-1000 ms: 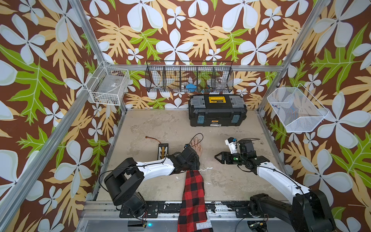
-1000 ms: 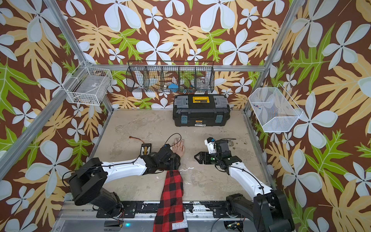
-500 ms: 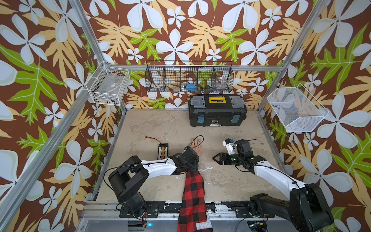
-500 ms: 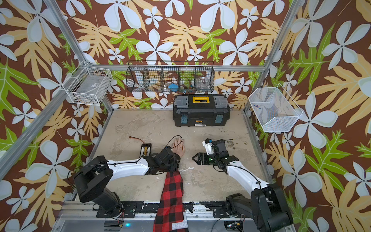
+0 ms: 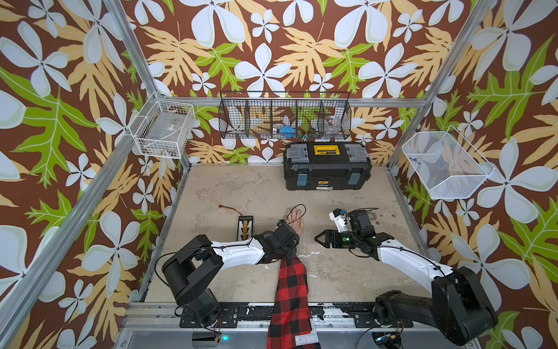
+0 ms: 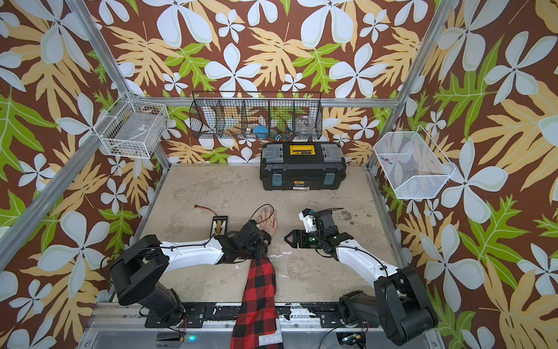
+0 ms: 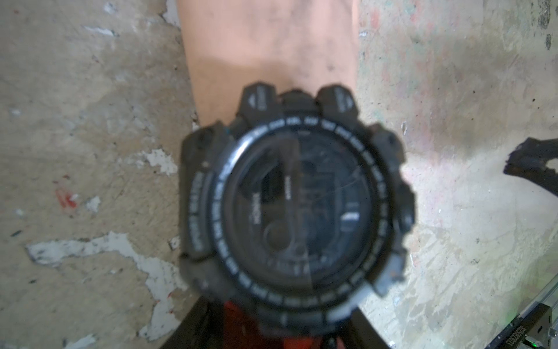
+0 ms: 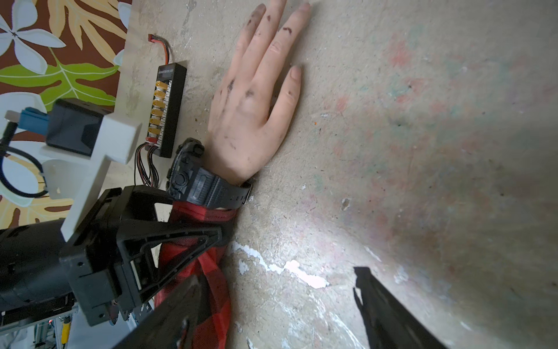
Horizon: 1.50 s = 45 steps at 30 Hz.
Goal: Take off the watch
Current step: Adjust the hand at the center of the board.
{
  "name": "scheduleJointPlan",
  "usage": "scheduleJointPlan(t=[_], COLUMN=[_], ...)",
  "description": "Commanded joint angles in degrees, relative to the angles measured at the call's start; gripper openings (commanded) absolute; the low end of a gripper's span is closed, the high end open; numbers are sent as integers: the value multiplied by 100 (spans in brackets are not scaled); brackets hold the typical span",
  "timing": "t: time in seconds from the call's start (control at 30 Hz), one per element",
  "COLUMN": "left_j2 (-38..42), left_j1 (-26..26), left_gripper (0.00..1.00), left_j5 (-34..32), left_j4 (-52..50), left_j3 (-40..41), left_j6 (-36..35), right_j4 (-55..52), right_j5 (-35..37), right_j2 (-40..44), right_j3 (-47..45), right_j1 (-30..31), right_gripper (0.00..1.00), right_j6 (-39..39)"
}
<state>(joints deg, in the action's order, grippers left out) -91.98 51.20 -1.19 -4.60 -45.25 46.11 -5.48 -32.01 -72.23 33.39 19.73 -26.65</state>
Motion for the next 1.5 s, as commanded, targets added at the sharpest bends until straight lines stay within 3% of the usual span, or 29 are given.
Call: scheduleJointPlan(t=[0.0, 0.7, 1.47], left_j2=[122, 571, 1024], left_j1=[13, 12, 13], left_gripper=[44, 38, 35], left_j5=[-26, 184, 216], left_j4=[167, 479, 566], left_j3=[23, 228, 446], left_j6=[-67, -49, 12], right_j4=[288, 3350, 6874], right_j5=[-110, -1161, -1403], right_j2=[23, -515, -3053], right_j3=[-5, -697, -330], right_j1=[14, 30, 488], right_gripper=[83, 88, 89], right_j6=[-134, -1699, -3796])
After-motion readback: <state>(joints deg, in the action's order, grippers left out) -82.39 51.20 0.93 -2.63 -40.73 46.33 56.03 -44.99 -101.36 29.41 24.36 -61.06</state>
